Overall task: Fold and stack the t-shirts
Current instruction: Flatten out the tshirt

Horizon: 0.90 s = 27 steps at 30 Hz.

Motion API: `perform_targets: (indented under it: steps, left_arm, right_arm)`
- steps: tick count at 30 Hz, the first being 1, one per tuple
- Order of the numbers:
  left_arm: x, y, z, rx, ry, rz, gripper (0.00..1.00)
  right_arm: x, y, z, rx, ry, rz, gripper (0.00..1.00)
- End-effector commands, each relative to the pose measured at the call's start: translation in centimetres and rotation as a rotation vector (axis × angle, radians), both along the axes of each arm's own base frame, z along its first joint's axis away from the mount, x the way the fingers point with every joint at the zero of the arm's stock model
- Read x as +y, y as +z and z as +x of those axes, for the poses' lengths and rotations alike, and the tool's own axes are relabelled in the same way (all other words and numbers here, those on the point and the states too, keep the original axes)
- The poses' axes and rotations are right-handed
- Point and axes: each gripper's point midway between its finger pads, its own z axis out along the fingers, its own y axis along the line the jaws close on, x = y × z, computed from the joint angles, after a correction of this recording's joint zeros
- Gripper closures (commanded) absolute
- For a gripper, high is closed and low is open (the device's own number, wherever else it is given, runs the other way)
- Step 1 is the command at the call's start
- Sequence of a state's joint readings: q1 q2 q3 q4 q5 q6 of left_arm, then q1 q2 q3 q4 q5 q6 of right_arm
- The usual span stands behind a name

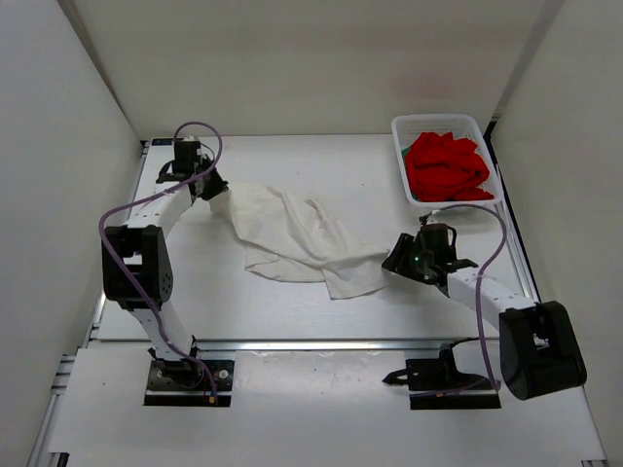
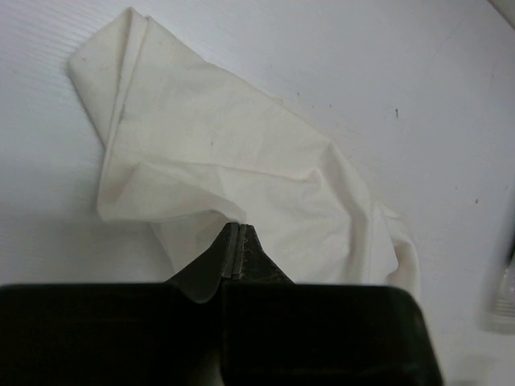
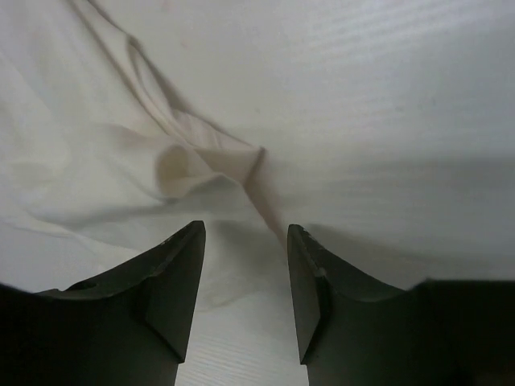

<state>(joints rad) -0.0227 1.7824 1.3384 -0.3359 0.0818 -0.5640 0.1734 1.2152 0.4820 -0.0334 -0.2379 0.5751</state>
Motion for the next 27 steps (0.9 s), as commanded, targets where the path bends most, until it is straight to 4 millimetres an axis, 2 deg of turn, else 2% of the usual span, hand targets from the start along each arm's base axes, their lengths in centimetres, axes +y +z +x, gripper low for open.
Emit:
perform_targets:
  steps: [1,5,6,7,11,16,17,18,20,24,26,27]
  left_arm:
    - [-1.5,2.5,-1.2,-0.059,-0.036,0.012,1.0]
    - [-2.4,2.7,-2.4,-0.071,-0.048,-0.016,1.0]
    - [-2.6,2.0,-3.0,-0.052,-0.049,-0.022,1.0]
    - [-3.1,2.7,-2.9,-0.074,-0.06,-0.042,1.0]
    - [-3.5,2.3,-3.7,-0.076,-0.063,-0.073,1.0]
    - [-4.5,1.9,-4.8,-0.072,-0.079,-0.092,1.0]
    - [-4.4,2.1,-4.8,-0.08,-0.081,-0.09,1.0]
    - [-4.9,1.5,-5.2,-0.073,-0.091,-0.094,1.0]
    - [-4.7,1.4,-5.2,-0.071,-0.083,-0.096,1.0]
    - [-4.5,1.5,-5.4,-0.08,-0.076,-0.111,1.0]
    - [-4.3,1.7,-5.5,-0.084,-0.073,-0.12,1.0]
    - [-4.2,1.7,-5.5,-0.084,-0.065,-0.117,1.0]
  right_arm:
    - [-1.7,-2.1,-1.1,0.026,-0.013,-0.217,0.56]
    - [-1.5,-2.9,-1.4,0.057,0.016,-0.276,0.56]
    - [-1.8,-3.3,-1.8,0.069,0.013,-0.317,0.56]
    - [-2.2,-3.5,-2.0,0.071,-0.005,-0.34,0.56]
    - [-1.9,-4.0,-2.9,0.091,0.003,-0.328,0.61]
    - [-1.8,-4.5,-4.5,0.141,0.013,-0.382,0.61]
    - [-1.6,-4.3,-4.5,0.133,0.012,-0.371,0.61]
    - [-0.9,-4.9,-5.4,0.169,0.042,-0.335,0.63]
    - [-0.8,-5.3,-5.9,0.187,0.052,-0.34,0.63]
    - [-1.2,-6.7,-7.3,0.266,0.059,-0.365,0.7]
    - [-1.2,-6.5,-7.5,0.267,0.065,-0.378,0.73]
    - [-1.1,-6.6,-7.7,0.275,0.065,-0.38,0.71]
